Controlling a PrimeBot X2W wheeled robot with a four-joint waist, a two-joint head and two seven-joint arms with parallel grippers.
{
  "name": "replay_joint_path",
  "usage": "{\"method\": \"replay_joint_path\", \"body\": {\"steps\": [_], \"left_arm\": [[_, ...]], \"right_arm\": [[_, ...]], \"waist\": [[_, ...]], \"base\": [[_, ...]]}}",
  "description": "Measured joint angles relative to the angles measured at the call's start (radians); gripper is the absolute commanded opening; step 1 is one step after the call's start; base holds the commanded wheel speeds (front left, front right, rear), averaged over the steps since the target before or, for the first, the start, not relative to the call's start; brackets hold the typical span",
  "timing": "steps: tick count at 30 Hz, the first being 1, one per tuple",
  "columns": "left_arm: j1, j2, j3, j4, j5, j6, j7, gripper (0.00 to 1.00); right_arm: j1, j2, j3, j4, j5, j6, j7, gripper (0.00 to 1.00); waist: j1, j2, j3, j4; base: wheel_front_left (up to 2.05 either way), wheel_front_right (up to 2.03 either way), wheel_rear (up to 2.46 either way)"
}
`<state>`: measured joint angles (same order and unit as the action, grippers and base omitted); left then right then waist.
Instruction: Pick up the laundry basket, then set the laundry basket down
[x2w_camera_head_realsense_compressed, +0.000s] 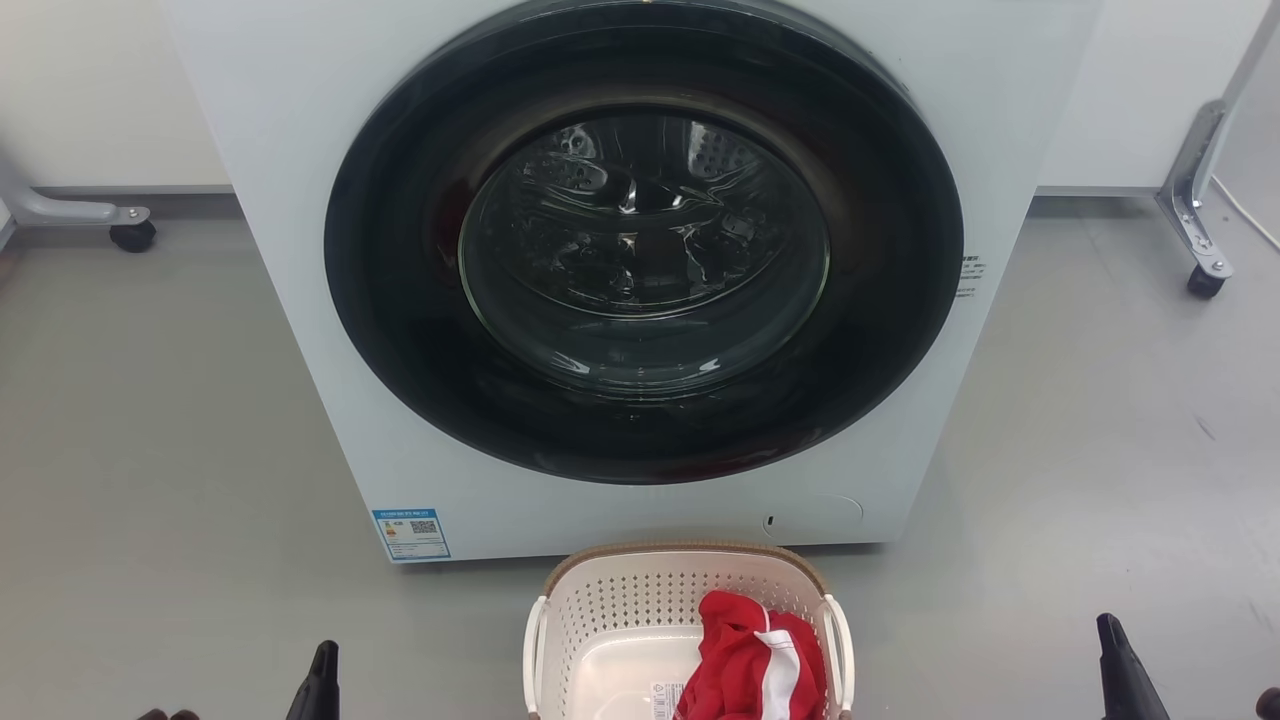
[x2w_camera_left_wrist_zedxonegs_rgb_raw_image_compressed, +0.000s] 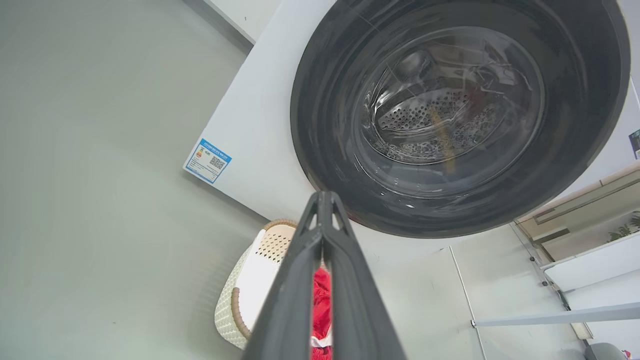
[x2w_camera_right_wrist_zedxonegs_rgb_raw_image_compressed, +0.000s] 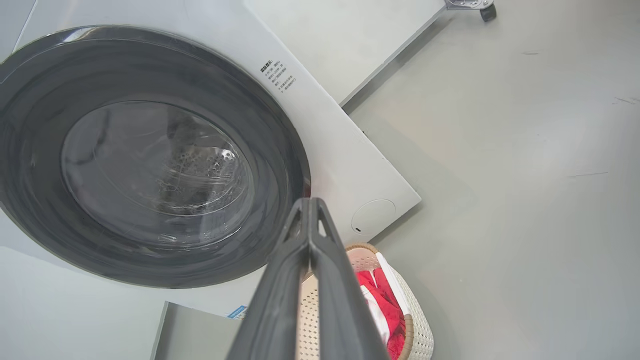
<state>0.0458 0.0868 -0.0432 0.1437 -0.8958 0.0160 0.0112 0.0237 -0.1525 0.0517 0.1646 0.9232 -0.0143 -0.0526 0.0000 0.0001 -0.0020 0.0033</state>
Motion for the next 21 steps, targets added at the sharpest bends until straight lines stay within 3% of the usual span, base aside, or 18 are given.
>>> {"method": "replay_joint_path", "body": {"steps": [21], "left_arm": [[-0.047, -0.020, 0.054, 0.059, -0.287, -0.053, 0.041, 0.00]], "right_arm": [[-0.043, 0.043, -0.075, 0.052, 0.275, 0.054, 0.068, 0.00]], "waist": [[0.0000, 0.0000, 0.002, -0.001]], "base": [[0.00, 0.00, 0.00]]}}
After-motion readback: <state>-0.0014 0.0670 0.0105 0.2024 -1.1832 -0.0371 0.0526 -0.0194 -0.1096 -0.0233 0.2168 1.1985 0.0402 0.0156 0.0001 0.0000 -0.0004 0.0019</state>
